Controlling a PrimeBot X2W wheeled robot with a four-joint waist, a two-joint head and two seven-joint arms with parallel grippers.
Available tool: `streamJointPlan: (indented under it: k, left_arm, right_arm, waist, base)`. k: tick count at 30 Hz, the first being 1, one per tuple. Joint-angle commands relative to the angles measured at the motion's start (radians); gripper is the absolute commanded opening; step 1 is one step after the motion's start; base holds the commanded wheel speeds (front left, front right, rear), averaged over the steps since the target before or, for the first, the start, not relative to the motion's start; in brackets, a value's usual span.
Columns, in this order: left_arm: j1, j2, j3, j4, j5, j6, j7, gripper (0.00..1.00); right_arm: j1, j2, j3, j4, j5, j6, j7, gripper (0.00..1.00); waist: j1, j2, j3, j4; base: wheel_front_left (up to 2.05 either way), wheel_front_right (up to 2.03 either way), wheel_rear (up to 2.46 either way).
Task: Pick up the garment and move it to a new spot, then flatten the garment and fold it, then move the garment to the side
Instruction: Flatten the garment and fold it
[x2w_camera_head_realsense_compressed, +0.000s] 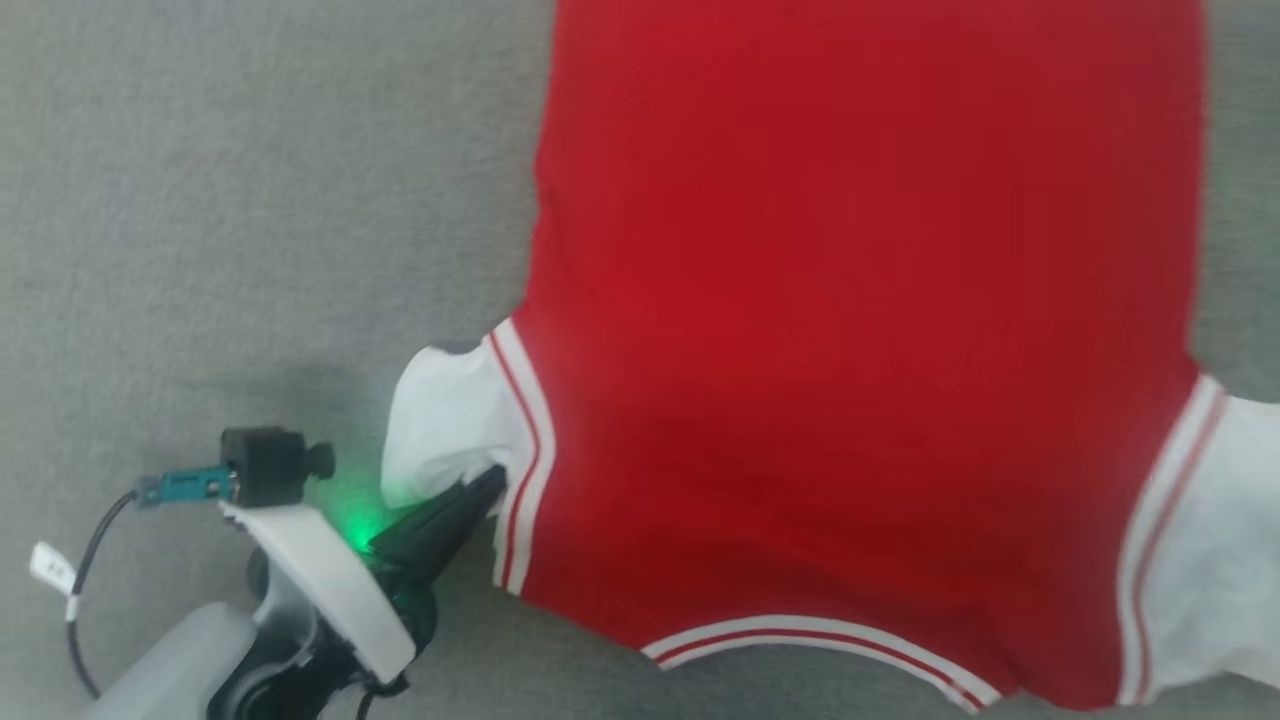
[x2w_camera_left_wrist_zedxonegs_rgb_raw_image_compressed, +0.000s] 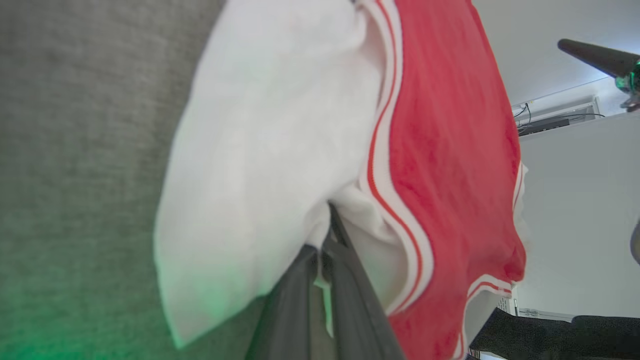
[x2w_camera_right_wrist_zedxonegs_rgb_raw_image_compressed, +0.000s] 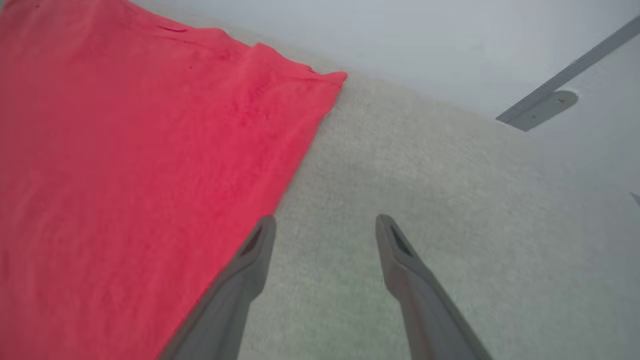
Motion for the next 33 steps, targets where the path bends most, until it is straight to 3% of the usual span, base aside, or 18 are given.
streamJointPlan:
  k: [1,7,18,19,20,21,22,23,27,33]
  left_arm:
    - [-0.044,-0.068,-0.038,0.036,-0.001,0.010,0.004,0.00]
    - [-0.115,-0.102,-0.119,0.050,-0.006,0.016,-0.011,0.00]
    - [-0.176,-0.094,-0.203,0.088,-0.038,0.024,-0.053,0.00]
    - [-0.183,-0.094,-0.209,0.091,-0.037,0.024,-0.059,0.00]
    - [-0.192,-0.092,-0.214,0.093,-0.041,0.024,-0.063,0.00]
    - [-0.199,-0.090,-0.219,0.096,-0.045,0.024,-0.069,0.00]
    - [-0.204,-0.087,-0.222,0.097,-0.045,0.024,-0.078,0.00]
    - [-0.206,-0.083,-0.224,0.100,-0.048,0.024,-0.086,0.00]
    - [-0.204,-0.057,-0.229,0.114,-0.060,0.024,-0.130,0.00]
    - [-0.161,0.006,-0.223,0.126,-0.093,0.023,-0.192,0.00]
  right_arm:
    - [-0.084,0.013,0.020,0.062,-0.032,0.000,0.026,1.00]
    - [-0.405,0.059,0.060,0.371,-0.175,0.000,0.118,1.00]
    - [-0.530,0.094,0.186,0.583,-0.254,0.000,0.208,1.00]
    - [-0.533,0.096,0.193,0.592,-0.246,0.000,0.212,0.85]
    - [-0.538,0.096,0.199,0.597,-0.243,0.000,0.212,0.43]
    - [-0.543,0.092,0.204,0.598,-0.242,0.000,0.200,0.31]
    - [-0.547,0.086,0.205,0.600,-0.241,0.000,0.186,0.05]
    - [-0.547,0.082,0.200,0.604,-0.238,0.000,0.169,0.00]
    - [-0.521,0.061,0.208,0.594,-0.196,0.000,0.102,0.00]
    - [-0.369,-0.037,0.275,0.458,-0.050,0.000,0.058,0.00]
  waist:
    - [0.0000,-0.0001,0.070,0.067]
    - [0.0000,-0.0001,0.156,0.157]
    - [0.0000,-0.0001,0.189,0.176]
    - [0.0000,-0.0001,0.188,0.174]
    - [0.0000,-0.0001,0.187,0.172]
    - [0.0000,-0.0001,0.184,0.169]
    - [0.0000,-0.0001,0.180,0.166]
    - [0.0000,-0.0001,0.173,0.161]
    - [0.0000,-0.0001,0.124,0.138]
    - [0.0000,-0.0001,0.019,0.078]
  base:
    - [0.00,0.00,0.00]
    - [0.00,0.00,0.00]
    - [0.00,0.00,0.00]
    - [0.00,0.00,0.00]
    - [0.00,0.00,0.00]
    - [0.00,0.00,0.00]
    - [0.00,0.00,0.00]
    - [0.00,0.00,0.00]
    - [0.00,0.00,0.00]
    - [0.00,0.00,0.00]
